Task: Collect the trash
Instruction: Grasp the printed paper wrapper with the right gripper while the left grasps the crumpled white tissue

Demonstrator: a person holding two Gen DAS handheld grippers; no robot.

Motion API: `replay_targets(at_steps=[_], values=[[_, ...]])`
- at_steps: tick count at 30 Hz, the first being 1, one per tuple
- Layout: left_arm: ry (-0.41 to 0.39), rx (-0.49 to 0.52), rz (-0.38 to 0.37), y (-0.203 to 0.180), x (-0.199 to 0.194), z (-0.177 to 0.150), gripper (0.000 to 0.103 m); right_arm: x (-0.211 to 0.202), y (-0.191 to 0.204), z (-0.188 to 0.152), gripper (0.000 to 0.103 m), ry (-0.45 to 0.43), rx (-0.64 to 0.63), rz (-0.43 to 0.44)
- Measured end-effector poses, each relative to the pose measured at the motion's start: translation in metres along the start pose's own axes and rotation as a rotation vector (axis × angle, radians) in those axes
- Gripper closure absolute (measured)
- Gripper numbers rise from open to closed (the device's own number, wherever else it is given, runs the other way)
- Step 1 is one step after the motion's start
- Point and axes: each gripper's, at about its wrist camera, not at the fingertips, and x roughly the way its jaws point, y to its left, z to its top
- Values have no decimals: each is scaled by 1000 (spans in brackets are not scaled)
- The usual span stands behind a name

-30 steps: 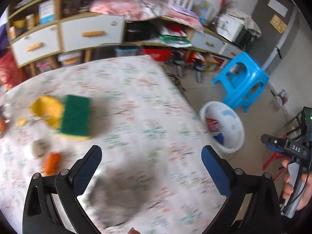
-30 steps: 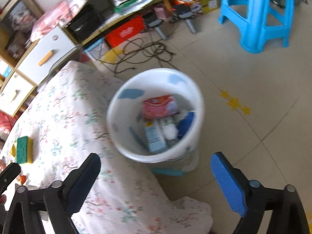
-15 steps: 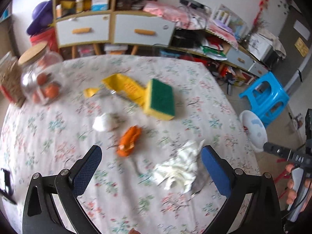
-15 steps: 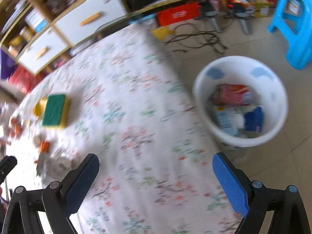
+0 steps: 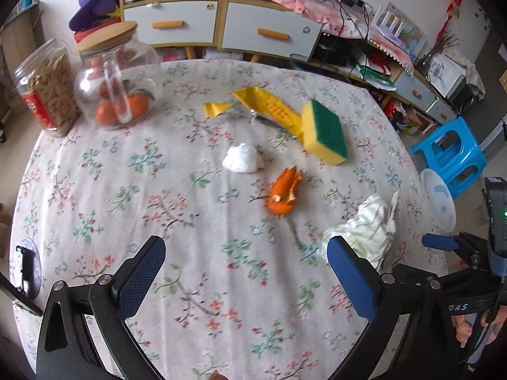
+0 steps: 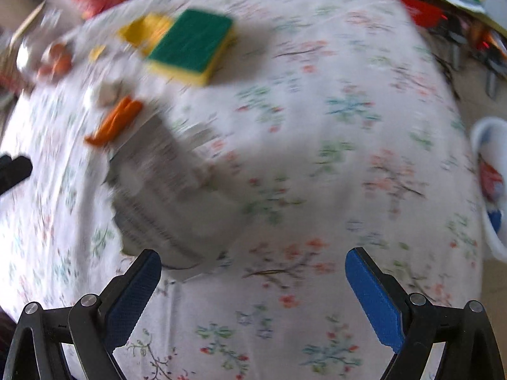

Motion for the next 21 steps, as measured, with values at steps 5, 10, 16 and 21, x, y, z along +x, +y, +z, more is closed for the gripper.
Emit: replay_targets(at_steps=[5,10,16,21], values=[[7,-3,11,11,-3,-6,0,18,20,6,6,23,-41,-13],[22,24,24,13,-2,-11,0,25,26,13,19,15,-27,-1],[59,58,30,5,8,-17,0,26,26,13,62,37,-1,69],[73,111,17,-16,16,-18,0,12,19,6,73,23,15,120]])
